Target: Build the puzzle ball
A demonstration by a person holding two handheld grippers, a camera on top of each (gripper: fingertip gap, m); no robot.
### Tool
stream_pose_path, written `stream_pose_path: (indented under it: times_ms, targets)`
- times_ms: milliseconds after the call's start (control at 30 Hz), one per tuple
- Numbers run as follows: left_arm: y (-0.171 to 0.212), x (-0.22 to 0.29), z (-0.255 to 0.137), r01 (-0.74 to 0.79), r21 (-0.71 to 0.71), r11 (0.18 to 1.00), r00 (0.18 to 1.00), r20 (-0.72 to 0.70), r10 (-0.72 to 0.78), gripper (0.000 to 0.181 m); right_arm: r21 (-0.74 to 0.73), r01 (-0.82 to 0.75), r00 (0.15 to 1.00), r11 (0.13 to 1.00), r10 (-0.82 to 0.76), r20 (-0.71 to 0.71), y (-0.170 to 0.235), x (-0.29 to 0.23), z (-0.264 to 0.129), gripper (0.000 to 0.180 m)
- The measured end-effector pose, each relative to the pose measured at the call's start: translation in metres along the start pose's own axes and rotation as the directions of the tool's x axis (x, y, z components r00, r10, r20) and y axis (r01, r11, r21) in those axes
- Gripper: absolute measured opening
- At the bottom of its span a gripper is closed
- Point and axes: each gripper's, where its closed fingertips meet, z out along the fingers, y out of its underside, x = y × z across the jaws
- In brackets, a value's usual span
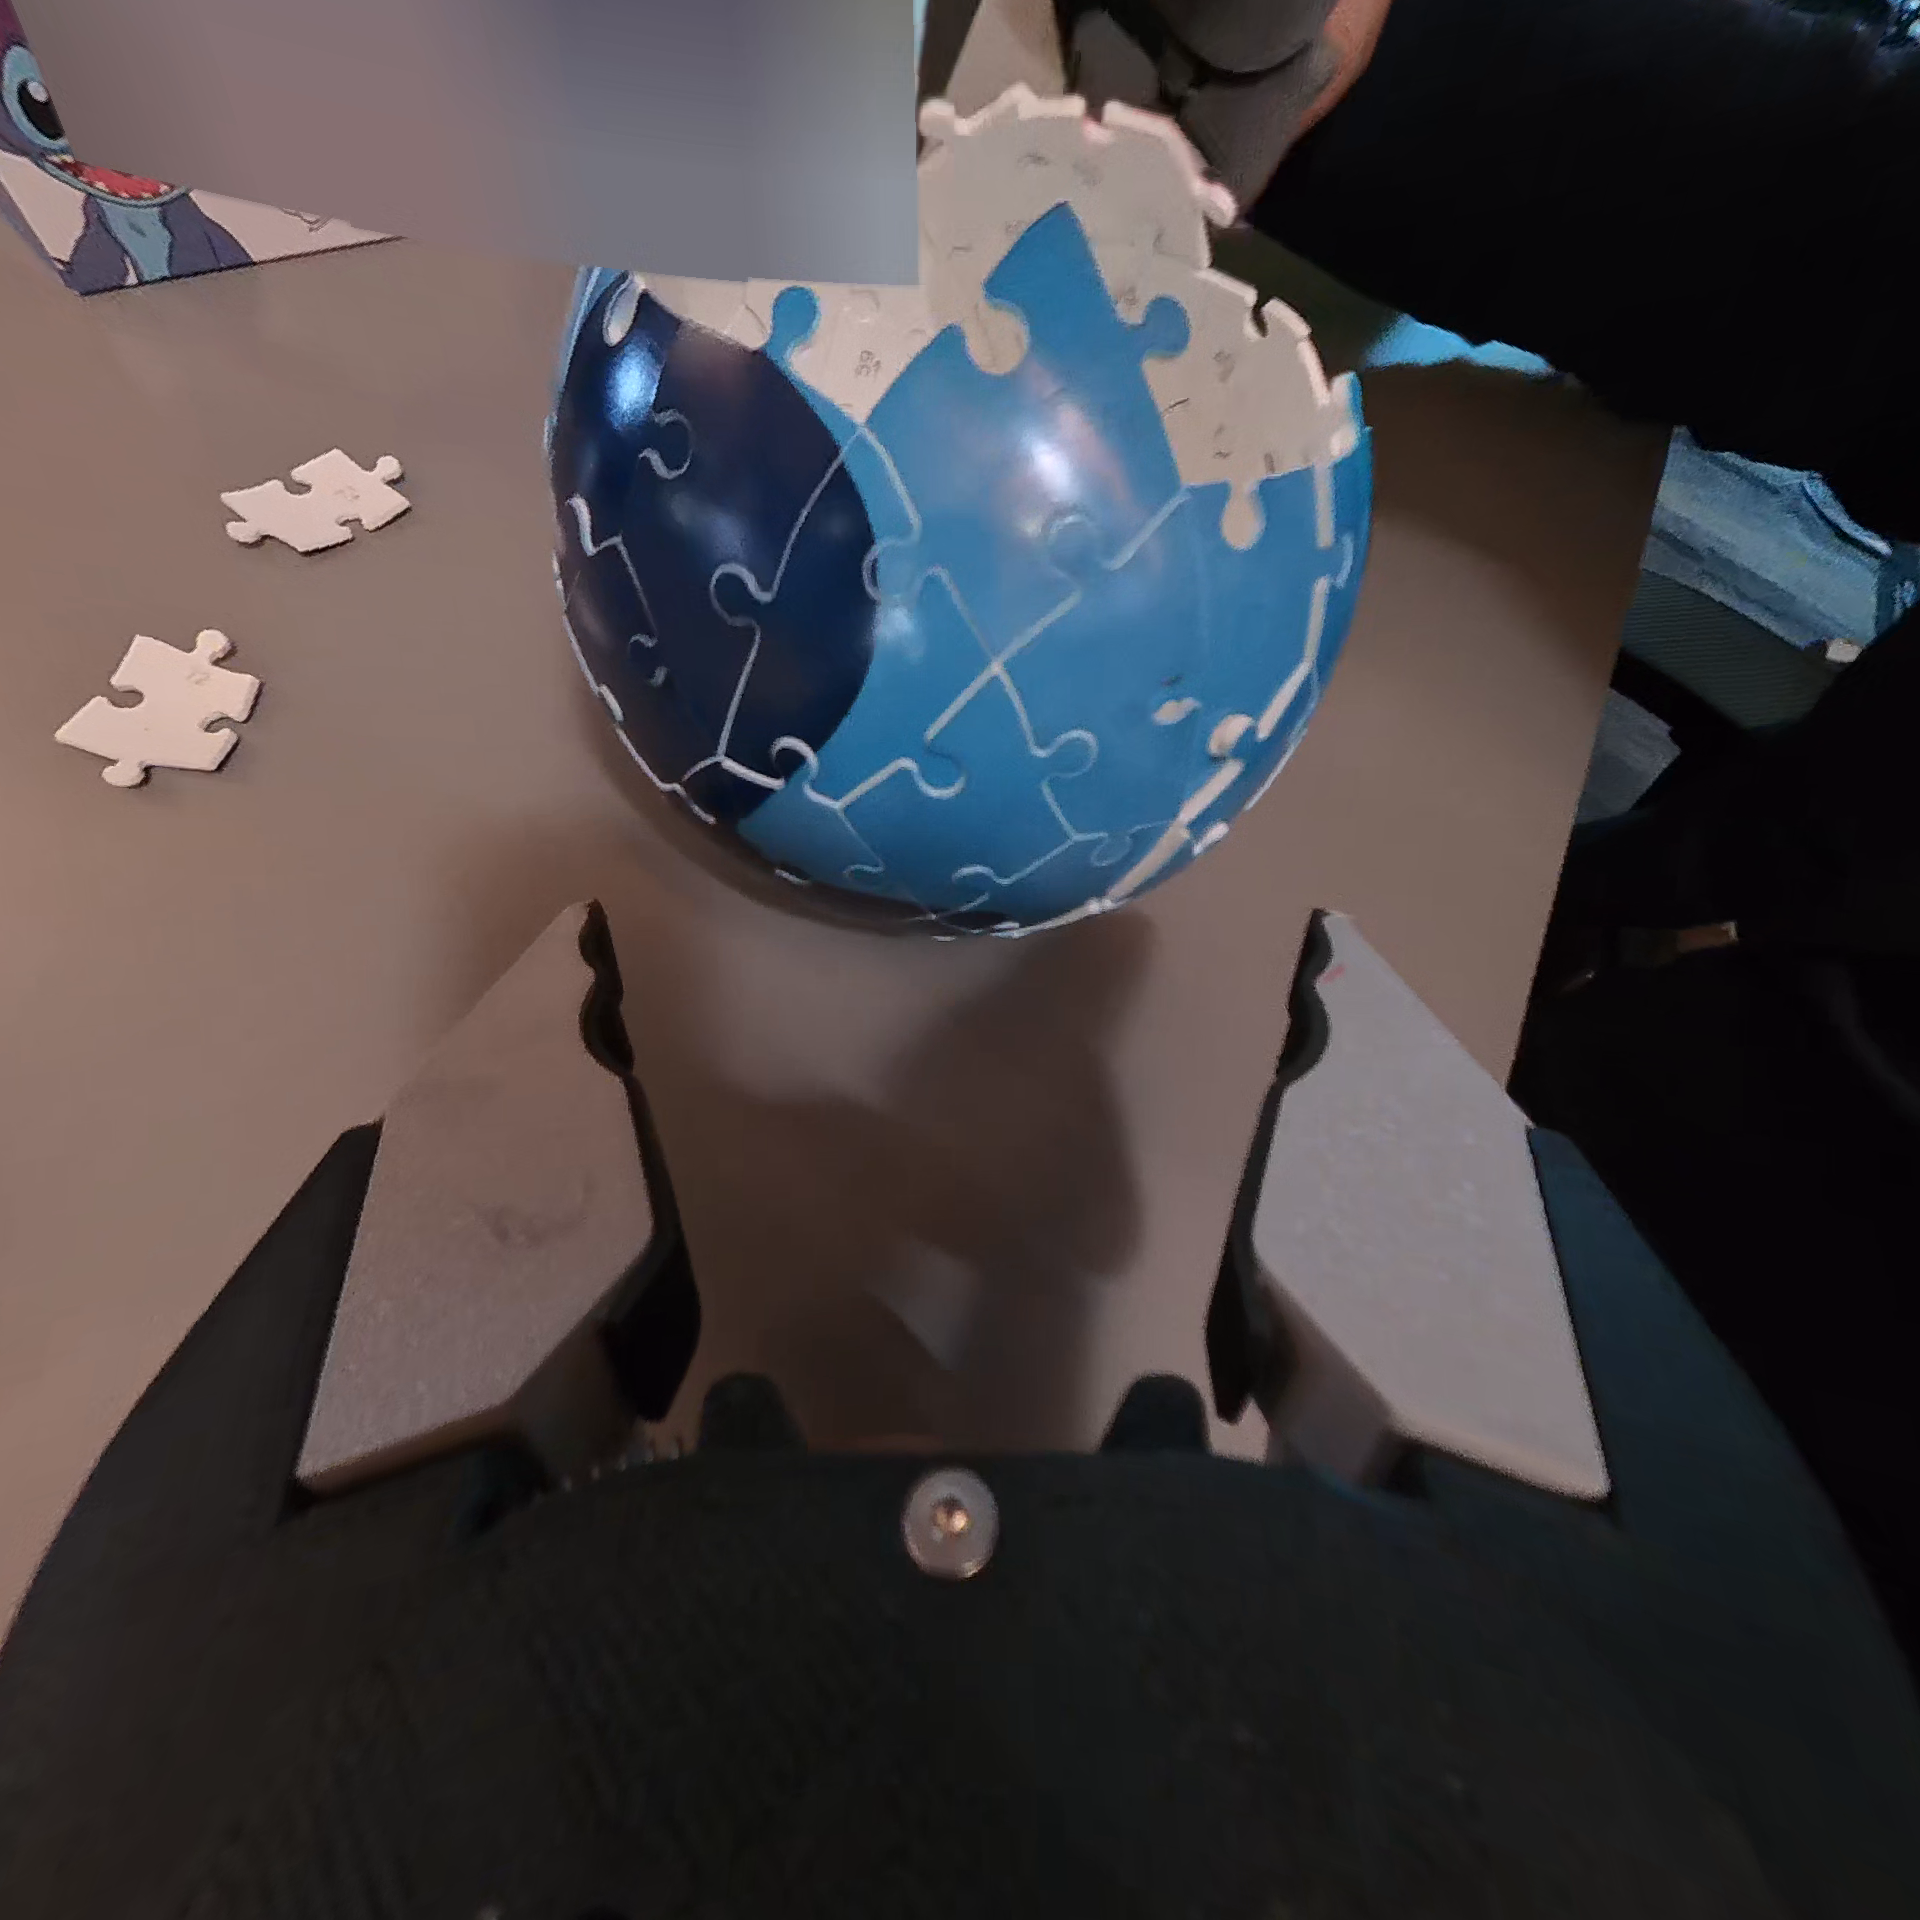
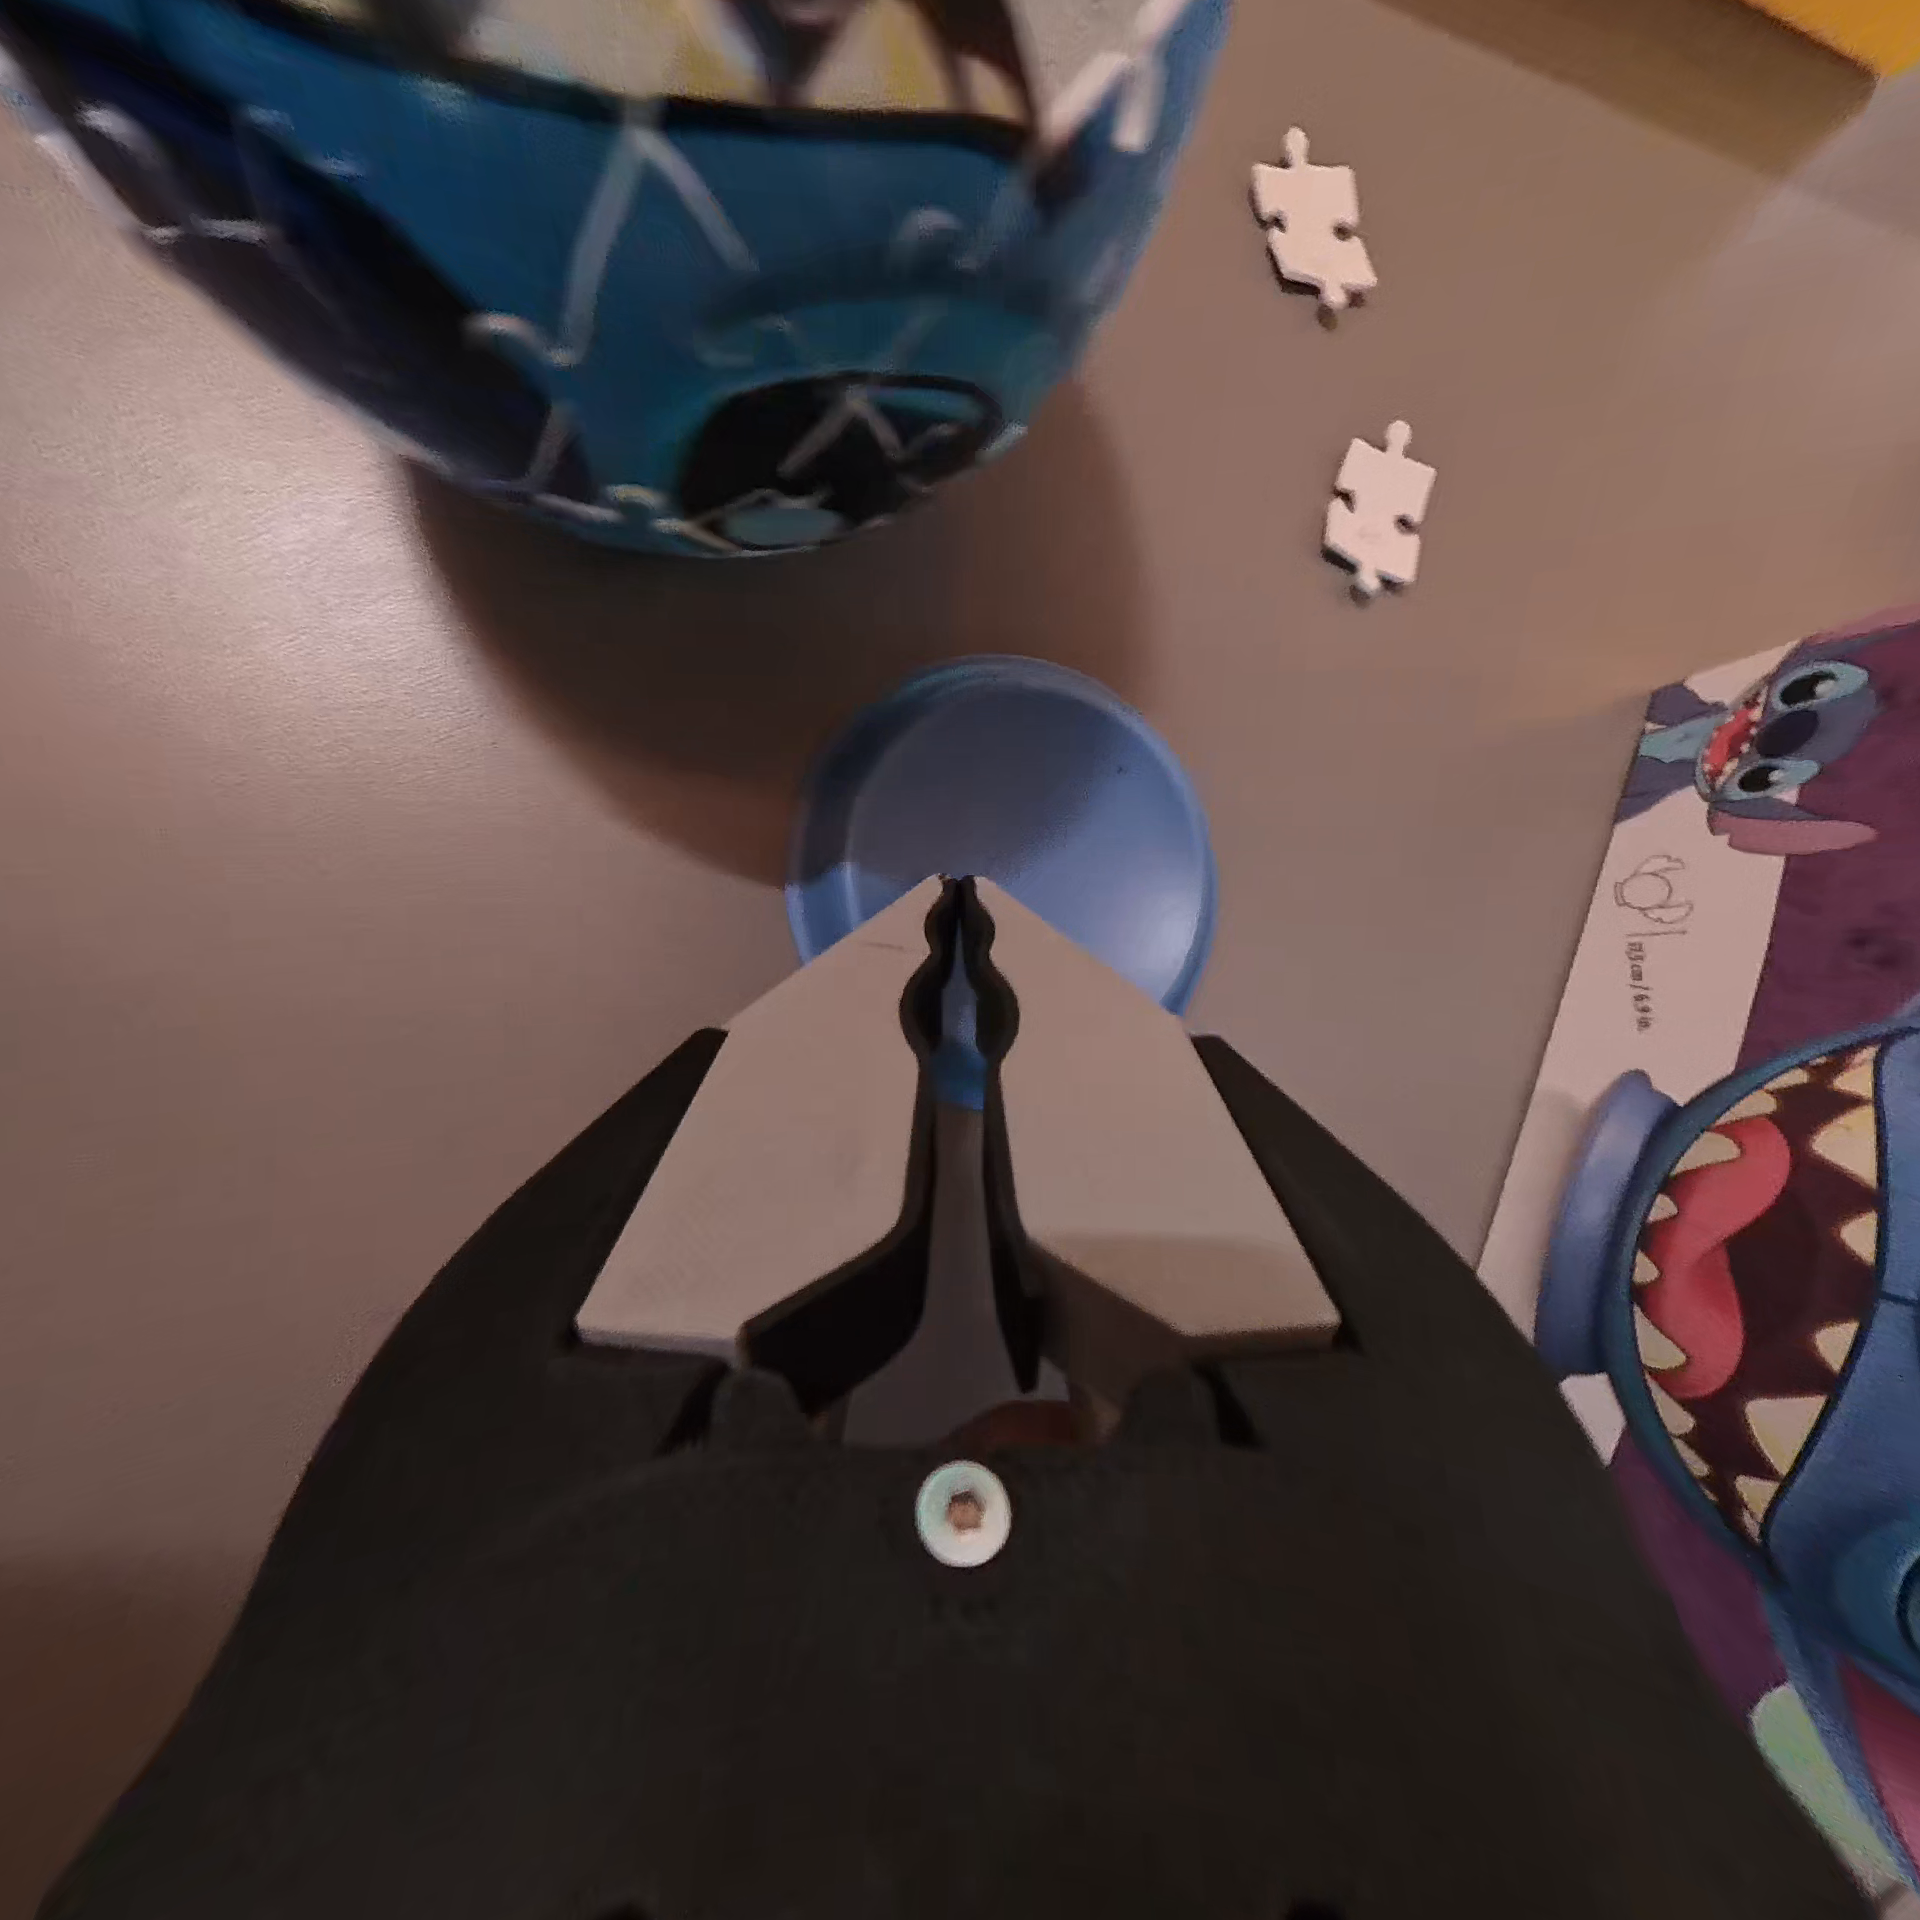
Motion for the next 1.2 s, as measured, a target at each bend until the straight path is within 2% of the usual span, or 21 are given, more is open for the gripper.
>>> stream_pose_path:
  times_ms: [67,100,133,233,333,367,433,700,767,833,967,1067,1200]
  targets:
    - [0.001,0.001,0.002,-0.009,-0.014,1.0,1.0,0.001,0.009,0.126,0.014,0.065,0.998,0.998,-0.065,0.009,-0.005,-0.008,-0.006,0.007]
    - [0.002,0.001,0.003,-0.011,-0.024,1.0,1.0,0.0,0.011,0.126,0.032,0.041,0.999,0.999,-0.04,-0.031,-0.008,0.001,-0.01,0.011]
    - [0.003,0.001,0.004,-0.012,-0.032,0.999,1.0,-0.001,0.012,0.126,0.053,-0.011,0.999,0.999,0.013,-0.034,-0.01,0.009,-0.015,0.01]
    - [0.005,0.001,0.005,-0.02,-0.043,0.999,1.0,0.007,0.02,0.126,0.102,-0.201,0.979,0.974,0.197,0.049,-0.012,0.026,-0.021,0.035]
    - [0.004,0.001,0.007,-0.024,-0.039,0.999,1.0,0.016,0.025,0.124,0.022,-0.308,0.951,0.951,0.308,-0.009,0.007,0.048,-0.004,0.027]
    - [0.002,0.0,0.007,-0.023,-0.029,0.999,1.0,0.017,0.024,0.122,-0.001,-0.324,0.946,0.946,0.324,0.023,0.011,0.045,0.003,0.03]
    - [-0.001,0.0,0.005,-0.021,-0.006,1.0,0.999,0.024,0.022,0.119,-0.002,-0.355,0.925,0.935,0.352,0.144,0.006,0.028,0.008,0.021]
    - [-0.004,-0.002,0.004,0.006,0.018,1.0,0.999,0.044,-0.007,0.12,0.037,-0.284,0.939,0.958,0.27,0.215,-0.011,-0.01,0.006,0.027]
    - [-0.005,0.0,0.004,0.012,0.023,1.0,0.999,0.039,-0.013,0.121,0.043,-0.237,0.952,0.97,0.223,0.211,-0.015,-0.015,0.004,0.037]
    - [-0.006,0.001,0.005,0.015,0.028,1.0,0.999,0.032,-0.016,0.123,0.098,-0.221,0.957,0.97,0.196,0.216,-0.027,-0.011,-0.001,0.055]
    - [-0.008,0.003,0.005,0.032,0.032,0.999,0.999,0.01,-0.032,0.125,0.193,-0.215,0.939,0.957,0.149,0.309,-0.053,-0.001,-0.01,0.082]
    - [-0.014,0.008,0.006,0.09,0.046,0.995,0.996,-0.032,-0.088,0.125,0.212,-0.201,0.886,0.956,0.085,0.456,-0.066,-0.005,-0.012,0.086]
    - [-0.021,0.006,0.005,0.123,0.041,0.992,0.992,0.013,-0.124,0.124,0.152,-0.261,0.663,0.953,0.063,0.746,-0.079,-0.028,-0.024,0.089]
